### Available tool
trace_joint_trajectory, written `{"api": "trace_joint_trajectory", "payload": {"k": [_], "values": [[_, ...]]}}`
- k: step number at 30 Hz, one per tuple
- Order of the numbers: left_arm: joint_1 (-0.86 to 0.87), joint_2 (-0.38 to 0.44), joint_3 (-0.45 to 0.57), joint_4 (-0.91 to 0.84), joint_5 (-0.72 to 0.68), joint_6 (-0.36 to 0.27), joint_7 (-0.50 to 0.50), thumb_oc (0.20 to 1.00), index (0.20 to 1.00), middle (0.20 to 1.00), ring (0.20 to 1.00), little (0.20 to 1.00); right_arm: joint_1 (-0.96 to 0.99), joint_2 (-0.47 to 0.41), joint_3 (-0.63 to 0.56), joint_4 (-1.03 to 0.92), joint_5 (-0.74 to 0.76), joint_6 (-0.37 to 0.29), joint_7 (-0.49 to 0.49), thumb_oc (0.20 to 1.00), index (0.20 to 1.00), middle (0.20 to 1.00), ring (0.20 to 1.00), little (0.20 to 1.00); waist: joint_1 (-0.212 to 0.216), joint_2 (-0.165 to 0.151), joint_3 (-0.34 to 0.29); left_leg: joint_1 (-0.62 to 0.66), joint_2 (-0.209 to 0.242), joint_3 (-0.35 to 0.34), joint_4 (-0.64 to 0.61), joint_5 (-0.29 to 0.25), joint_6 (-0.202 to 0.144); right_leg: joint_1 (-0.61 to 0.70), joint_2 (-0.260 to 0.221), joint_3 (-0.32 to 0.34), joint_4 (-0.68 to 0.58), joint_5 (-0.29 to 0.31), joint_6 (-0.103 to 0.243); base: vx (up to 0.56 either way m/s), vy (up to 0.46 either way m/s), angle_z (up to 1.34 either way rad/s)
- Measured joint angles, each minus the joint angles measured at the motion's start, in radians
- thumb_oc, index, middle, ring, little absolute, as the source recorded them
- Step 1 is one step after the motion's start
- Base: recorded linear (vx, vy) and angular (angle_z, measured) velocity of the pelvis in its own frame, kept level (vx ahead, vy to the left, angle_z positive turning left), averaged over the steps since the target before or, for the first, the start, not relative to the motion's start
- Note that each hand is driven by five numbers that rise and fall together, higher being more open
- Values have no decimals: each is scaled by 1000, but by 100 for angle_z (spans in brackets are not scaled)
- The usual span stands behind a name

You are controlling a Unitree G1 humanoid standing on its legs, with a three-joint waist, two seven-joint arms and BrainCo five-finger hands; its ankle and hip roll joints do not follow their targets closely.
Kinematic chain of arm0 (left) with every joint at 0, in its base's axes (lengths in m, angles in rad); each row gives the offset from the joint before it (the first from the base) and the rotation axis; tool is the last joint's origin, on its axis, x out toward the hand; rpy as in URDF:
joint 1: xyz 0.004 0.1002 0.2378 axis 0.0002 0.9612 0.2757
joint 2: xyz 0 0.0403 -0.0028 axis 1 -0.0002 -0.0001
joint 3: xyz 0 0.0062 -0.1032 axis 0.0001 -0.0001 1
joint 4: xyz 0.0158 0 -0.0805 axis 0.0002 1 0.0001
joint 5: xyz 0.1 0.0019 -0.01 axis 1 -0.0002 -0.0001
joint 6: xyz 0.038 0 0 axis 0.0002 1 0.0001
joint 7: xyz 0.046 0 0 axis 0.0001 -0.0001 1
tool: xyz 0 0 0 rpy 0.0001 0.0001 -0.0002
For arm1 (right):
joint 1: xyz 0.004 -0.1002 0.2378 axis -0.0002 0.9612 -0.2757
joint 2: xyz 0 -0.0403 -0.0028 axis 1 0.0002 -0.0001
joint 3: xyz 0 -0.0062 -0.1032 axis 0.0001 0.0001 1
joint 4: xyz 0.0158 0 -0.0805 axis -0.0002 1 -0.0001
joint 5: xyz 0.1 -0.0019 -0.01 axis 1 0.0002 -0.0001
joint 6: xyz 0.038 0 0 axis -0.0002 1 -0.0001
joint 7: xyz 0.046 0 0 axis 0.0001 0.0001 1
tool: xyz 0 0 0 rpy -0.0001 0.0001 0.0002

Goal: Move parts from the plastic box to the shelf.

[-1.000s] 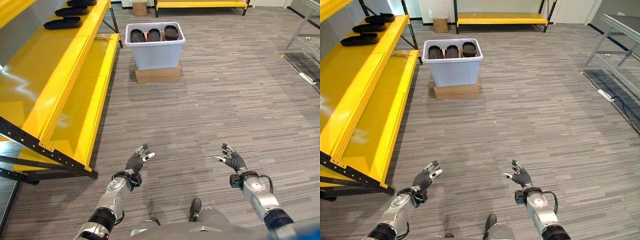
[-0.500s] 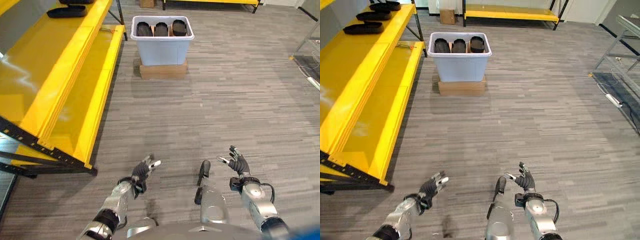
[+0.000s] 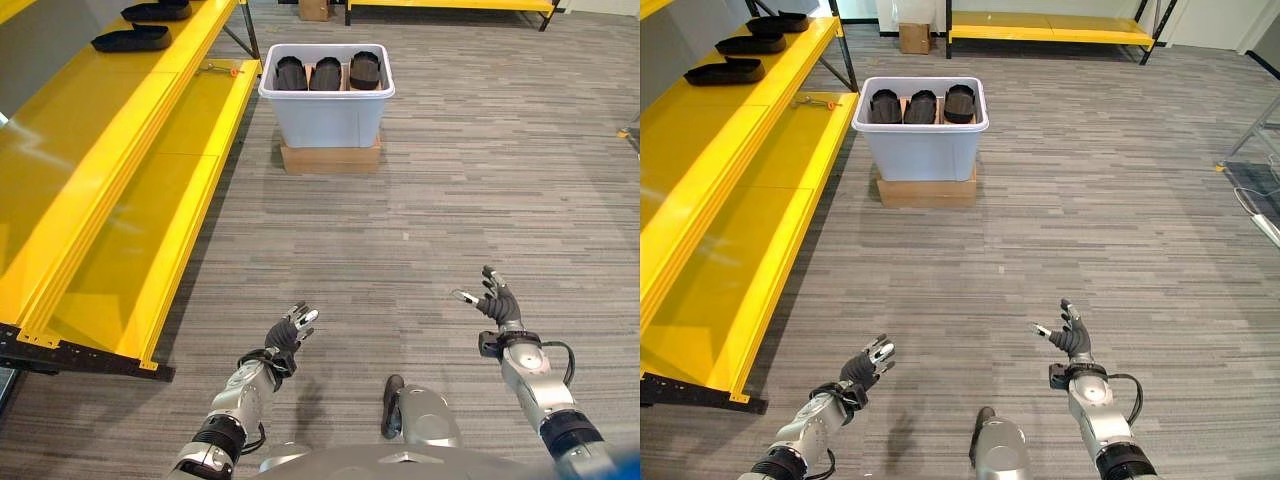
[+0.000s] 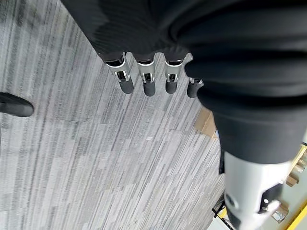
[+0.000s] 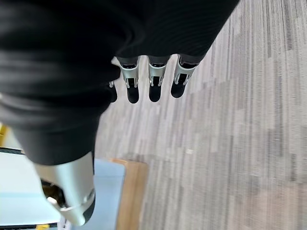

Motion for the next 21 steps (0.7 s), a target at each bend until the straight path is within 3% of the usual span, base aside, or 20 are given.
{"api": "trace_joint_trajectory", "payload": {"k": [1,3,4,5,6,7,8,10,11,12,13,15,17,18,19,20,21], "values": [[5,0,0,1,-1,0,10,1000,1000,1000,1000,1000,11,-1,0,4,-6,5,10,1000,1000,1000,1000,1000,-6,-4,-30,-36,20,-27,54,34,-24,-5,7,-8,15,-34,-11,295,-364,1],[7,1,0,3,-2,-1,22,1000,1000,1000,1000,1000,25,-3,-1,8,-9,8,22,1000,1000,1000,1000,1000,-1,-1,-73,-118,69,-61,192,92,-79,6,40,-13,-27,-33,-55,199,-292,-12],[7,0,3,7,-2,-1,22,1000,1000,1000,1000,1000,27,-3,-1,10,-9,8,27,1000,1000,1000,1000,1000,2,0,-78,-154,92,-90,272,155,-87,33,58,-14,-59,-24,-77,142,-228,-24],[5,-2,7,10,-2,-1,22,1000,1000,1000,1000,1000,31,-4,-3,13,-9,7,35,1000,1000,1000,1000,1000,1,-4,-80,-219,118,-121,402,226,-118,58,58,-18,-86,-21,-92,148,-85,-17],[0,-11,6,6,-2,2,21,1000,1000,1000,1000,1000,43,-19,-18,21,-8,8,40,1000,1000,1000,1000,1000,-4,-13,-77,-372,107,-113,629,186,-120,109,57,-12,-145,-17,-110,165,-55,1],[-12,-5,6,2,-3,2,23,1000,1000,1000,1000,1000,43,-13,-28,37,-9,8,45,1000,1000,1000,1000,1000,-7,-23,-72,-443,112,-43,664,141,-62,140,58,-14,-180,-17,-111,156,71,-12],[-10,6,10,-3,-3,1,26,1000,1000,1000,1000,1000,32,-6,-10,47,-10,8,58,1000,1000,1000,1000,1000,1,-41,-59,-456,107,67,482,93,34,180,61,-5,-207,-13,-112,202,196,-19],[-2,3,2,1,-8,-4,49,1000,1000,1000,1000,1000,33,4,13,47,-24,8,60,1000,1000,1000,1000,1000,-14,-43,-54,-497,107,94,318,98,56,232,70,-2,-241,-13,-105,245,249,-31],[6,2,0,6,-35,-20,66,1000,1000,1000,1000,1000,30,8,31,37,-33,10,57,1000,1000,1000,1000,1000,-19,-39,-57,-486,98,91,149,118,43,244,77,-4,-266,-10,-88,244,175,-25],[5,-3,1,23,-53,-31,83,1000,1000,1000,1000,1000,32,3,51,27,-40,10,60,1000,1000,1000,1000,1000,-35,-31,-54,-464,94,88,-34,153,40,256,90,0,-286,-5,-77,276,174,-18],[-2,-9,3,56,-53,-39,95,1000,1000,1000,1000,1000,40,8,59,34,-39,17,58,1000,1000,1000,1000,1000,-37,-27,-52,-470,110,51,-123,198,28,267,90,6,-291,-3,-65,294,177,-20],[5,-9,17,81,-52,-61,101,1000,1000,1000,1000,1000,61,4,66,35,-40,29,58,1000,1000,1000,1000,1000,-34,-25,-50,-464,136,9,-178,246,-8,289,84,17,-302,-6,-46,350,263,-14],[5,-9,21,76,-51,-73,100,1000,1000,1000,1000,1000,85,-5,61,35,-39,32,61,1000,1000,1000,1000,1000,-31,-30,-35,-447,150,14,-185,258,-7,308,65,27,-301,-8,-22,320,288,-2],[5,-8,22,72,-51,-74,100,1000,1000,1000,1000,1000,89,-7,60,36,-34,40,68,1000,1000,1000,1000,1000,-29,-26,-34,-425,143,17,-189,259,-6,311,55,29,-294,-13,-13,285,267,-28],[9,-9,24,72,-51,-75,101,1000,1000,1000,1000,1000,88,-11,56,44,-13,67,85,1000,1000,1000,1000,1000,-21,-22,-26,-361,123,10,-197,251,4,310,25,56,-256,-32,20,328,286,-44],[17,-16,24,71,-52,-74,100,1000,1000,1000,1000,1000,89,-24,55,52,0,76,97,1000,1000,1000,1000,1000,-28,7,-25,-295,100,10,-215,254,36,312,8,68,-217,-49,56,374,342,-49],[9,-6,38,68,-77,-68,101,1000,1000,1000,1000,1000,93,2,53,72,0,85,101,1000,1000,1000,1000,1000,-26,-28,-10,-272,53,19,-195,304,39,311,-56,75,-165,-69,89,352,323,-27]]}}
